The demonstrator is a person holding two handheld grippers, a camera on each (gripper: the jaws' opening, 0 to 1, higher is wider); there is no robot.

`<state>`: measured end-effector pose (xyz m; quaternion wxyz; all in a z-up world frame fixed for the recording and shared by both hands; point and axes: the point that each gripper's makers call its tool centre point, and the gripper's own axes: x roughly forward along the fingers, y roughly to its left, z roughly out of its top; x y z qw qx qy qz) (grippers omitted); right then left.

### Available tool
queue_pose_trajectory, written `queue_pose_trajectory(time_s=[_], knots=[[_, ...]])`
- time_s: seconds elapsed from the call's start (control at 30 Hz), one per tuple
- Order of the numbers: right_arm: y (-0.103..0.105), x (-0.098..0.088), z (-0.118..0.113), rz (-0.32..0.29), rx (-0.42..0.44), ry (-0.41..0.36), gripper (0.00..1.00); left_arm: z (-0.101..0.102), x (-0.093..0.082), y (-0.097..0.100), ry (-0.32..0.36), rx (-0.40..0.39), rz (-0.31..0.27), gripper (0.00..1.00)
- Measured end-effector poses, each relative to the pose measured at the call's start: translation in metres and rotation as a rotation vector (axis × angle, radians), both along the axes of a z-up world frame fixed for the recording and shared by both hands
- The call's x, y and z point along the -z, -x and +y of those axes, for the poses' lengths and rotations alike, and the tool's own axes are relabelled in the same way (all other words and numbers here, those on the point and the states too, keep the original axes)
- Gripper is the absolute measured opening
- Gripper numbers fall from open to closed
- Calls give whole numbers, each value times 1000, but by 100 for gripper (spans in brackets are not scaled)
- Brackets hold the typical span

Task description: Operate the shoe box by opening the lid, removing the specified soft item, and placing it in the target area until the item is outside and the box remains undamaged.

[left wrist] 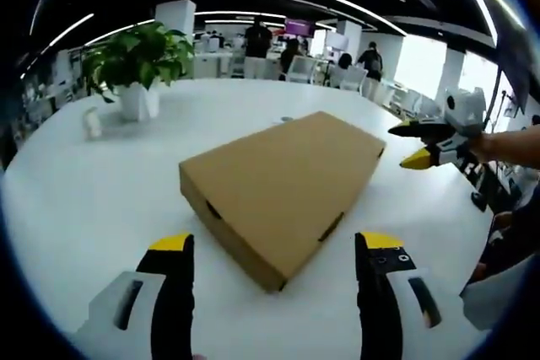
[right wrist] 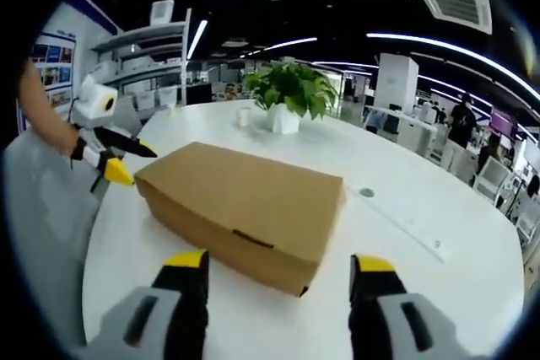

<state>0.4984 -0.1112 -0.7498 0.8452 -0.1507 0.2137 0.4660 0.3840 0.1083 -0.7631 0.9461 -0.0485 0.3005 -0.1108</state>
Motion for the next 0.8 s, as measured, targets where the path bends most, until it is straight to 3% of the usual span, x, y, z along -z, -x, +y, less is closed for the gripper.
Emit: queue_pose_trajectory(time_s=[0.4,0.8], knots=[[-7,3,7,-3,-44,14,64,-7,11,-1,11,-10,7,79],[-12,24,25,37,-92,61,58,-3,14,-11,12,-42,-2,70]])
